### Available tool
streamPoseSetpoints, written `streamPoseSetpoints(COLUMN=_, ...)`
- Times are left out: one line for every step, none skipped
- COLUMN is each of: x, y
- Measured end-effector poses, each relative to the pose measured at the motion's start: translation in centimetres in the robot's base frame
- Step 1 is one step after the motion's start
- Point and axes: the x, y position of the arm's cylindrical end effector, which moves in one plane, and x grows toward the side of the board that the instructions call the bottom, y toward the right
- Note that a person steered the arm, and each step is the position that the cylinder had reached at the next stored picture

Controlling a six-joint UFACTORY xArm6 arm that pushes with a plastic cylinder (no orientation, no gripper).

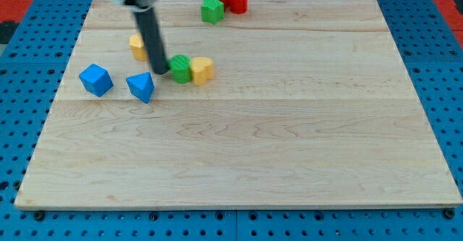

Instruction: Push the green circle towards the top center

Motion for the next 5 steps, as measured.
streamPoseSetpoints(x=-1.7, y=6.9)
streamPoseSetpoints(x=-0.8, y=5.5)
streamPoseSetpoints(x=3.2, y=2.2)
streamPoseSetpoints(x=4.6, y=3.6)
streamPoseSetpoints(x=1.1, y=7.3)
